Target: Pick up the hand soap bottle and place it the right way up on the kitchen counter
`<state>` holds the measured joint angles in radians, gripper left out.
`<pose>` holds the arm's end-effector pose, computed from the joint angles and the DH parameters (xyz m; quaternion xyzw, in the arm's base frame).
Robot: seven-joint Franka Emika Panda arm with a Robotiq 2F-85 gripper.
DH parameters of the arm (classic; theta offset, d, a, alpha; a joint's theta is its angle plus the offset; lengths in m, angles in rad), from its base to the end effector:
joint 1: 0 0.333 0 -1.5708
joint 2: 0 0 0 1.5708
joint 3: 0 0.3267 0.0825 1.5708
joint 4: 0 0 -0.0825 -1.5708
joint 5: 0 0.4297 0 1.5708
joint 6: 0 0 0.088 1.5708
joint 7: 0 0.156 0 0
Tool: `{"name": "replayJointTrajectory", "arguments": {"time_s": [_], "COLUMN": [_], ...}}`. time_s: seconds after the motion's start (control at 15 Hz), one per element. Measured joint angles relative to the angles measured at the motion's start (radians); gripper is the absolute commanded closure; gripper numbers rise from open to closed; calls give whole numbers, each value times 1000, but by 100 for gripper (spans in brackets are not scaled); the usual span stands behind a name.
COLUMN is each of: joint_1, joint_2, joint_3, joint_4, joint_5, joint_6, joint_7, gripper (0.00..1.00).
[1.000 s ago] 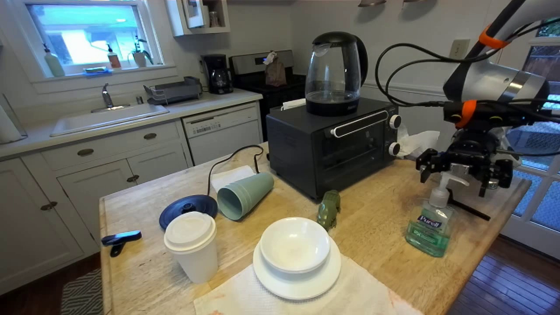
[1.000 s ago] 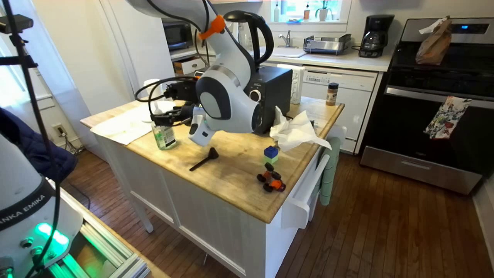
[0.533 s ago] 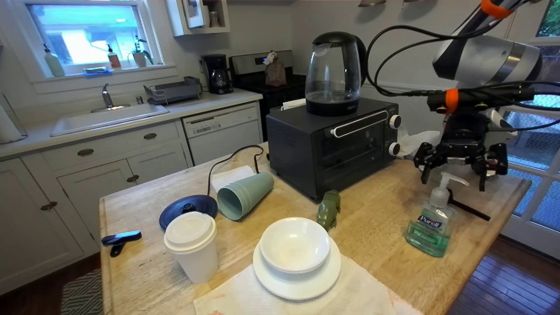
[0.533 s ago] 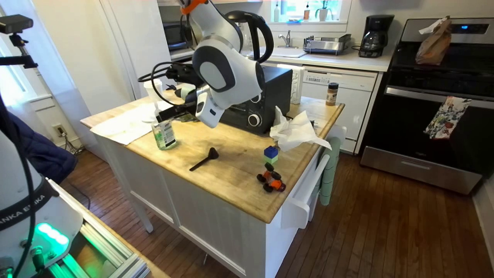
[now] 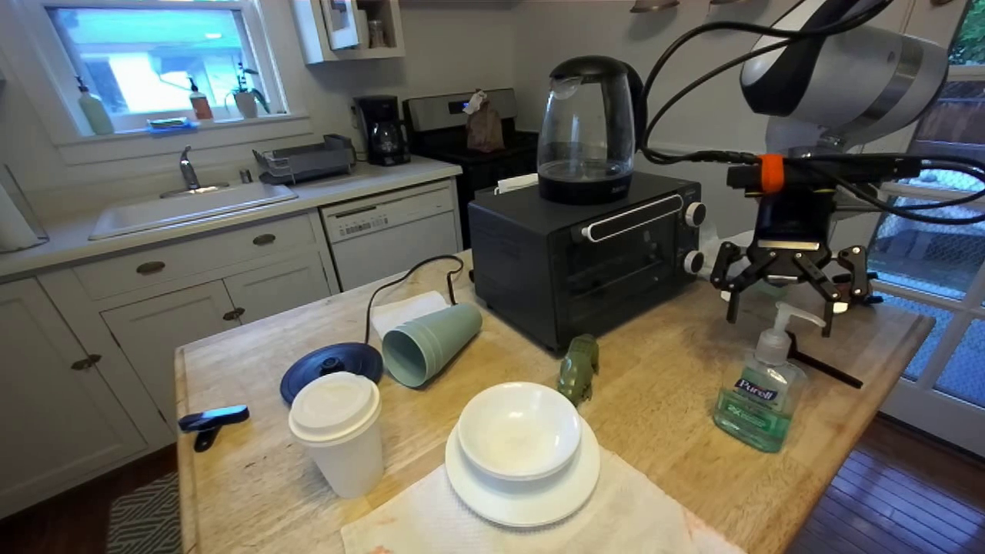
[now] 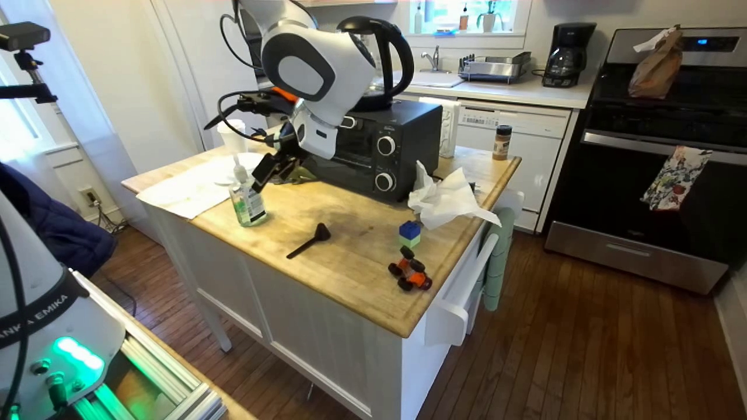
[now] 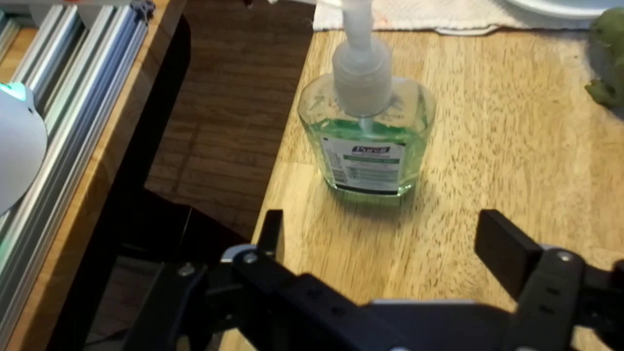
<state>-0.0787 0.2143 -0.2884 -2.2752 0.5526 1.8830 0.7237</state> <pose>0.4641 -0.1170 0.1764 -0.7078 0.6191 0.3092 0.1420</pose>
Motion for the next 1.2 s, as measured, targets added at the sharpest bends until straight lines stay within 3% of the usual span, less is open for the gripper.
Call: {"name": "replayJointTrajectory", "arguments": {"time_s": [0.4, 0.8, 1.2], "joint_1": [3, -16, -50], "joint_2": [-161, -317, -421], "joint_3": [48, 85, 119], "joint_4": [-103, -172, -211], "joint_5": [-217, -313, -343], "joint_6": [178, 185, 182], "joint_7": [100, 214, 240], "gripper": [0, 0, 0]}}
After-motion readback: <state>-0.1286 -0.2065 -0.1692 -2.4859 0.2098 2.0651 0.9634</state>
